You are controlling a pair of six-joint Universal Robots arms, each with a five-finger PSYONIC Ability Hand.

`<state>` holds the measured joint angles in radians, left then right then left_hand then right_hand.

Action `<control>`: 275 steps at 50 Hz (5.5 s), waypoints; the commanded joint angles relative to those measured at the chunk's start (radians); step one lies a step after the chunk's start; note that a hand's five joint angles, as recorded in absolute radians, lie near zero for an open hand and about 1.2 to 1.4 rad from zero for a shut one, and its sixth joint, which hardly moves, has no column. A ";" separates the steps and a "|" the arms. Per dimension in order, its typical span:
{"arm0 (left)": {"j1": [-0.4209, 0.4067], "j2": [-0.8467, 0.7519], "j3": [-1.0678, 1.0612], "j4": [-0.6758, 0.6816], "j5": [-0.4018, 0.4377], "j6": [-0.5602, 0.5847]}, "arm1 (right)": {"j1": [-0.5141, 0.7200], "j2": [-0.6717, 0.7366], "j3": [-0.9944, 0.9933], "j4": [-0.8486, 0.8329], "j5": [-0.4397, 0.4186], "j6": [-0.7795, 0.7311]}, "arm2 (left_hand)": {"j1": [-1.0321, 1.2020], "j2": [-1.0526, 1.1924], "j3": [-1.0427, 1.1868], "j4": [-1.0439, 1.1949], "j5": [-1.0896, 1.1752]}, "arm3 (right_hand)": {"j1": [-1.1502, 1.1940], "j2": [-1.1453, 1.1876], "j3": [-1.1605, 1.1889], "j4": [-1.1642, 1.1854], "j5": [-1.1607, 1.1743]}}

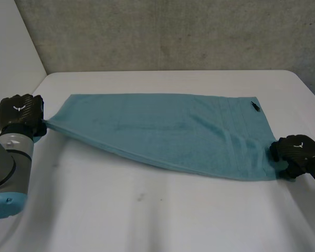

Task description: Fold the laundry

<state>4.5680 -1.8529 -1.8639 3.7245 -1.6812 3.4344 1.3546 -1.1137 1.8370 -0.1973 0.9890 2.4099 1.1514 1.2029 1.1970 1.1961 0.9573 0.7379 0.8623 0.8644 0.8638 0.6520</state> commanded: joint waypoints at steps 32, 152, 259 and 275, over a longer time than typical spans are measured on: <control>0.111 0.274 -0.109 -0.596 0.008 0.058 | -0.150 -0.319 -0.025 0.661 0.111 -0.310 | 0.245 0.193 0.199 0.200 0.264 | 0.658 0.534 0.532 0.532 0.570; -0.112 0.080 -0.012 -0.256 0.100 -0.202 | -0.025 0.196 -0.406 0.036 0.298 0.187 | -0.977 -1.028 -1.022 -1.022 -0.957 | 0.658 0.534 0.532 0.532 0.570; -0.393 -0.056 0.361 -0.479 0.011 -0.304 | 0.343 -0.066 -0.197 -0.070 0.341 0.369 | -0.977 -1.028 -1.022 -1.022 -0.957 | 0.658 0.534 0.532 0.532 0.570; -0.291 0.035 0.292 -0.479 0.014 -0.313 | 0.916 0.149 -0.575 0.059 0.243 0.376 | -0.977 -1.028 -1.022 -1.022 -0.957 | 0.658 0.534 0.532 0.532 0.570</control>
<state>4.2511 -1.8392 -1.5649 3.2453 -1.6688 3.1264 2.0456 -1.1480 1.3795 -0.1769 1.3297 2.7677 0.2019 0.2066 0.2200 0.2069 0.0492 0.8918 1.1778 1.1854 1.1917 0.9716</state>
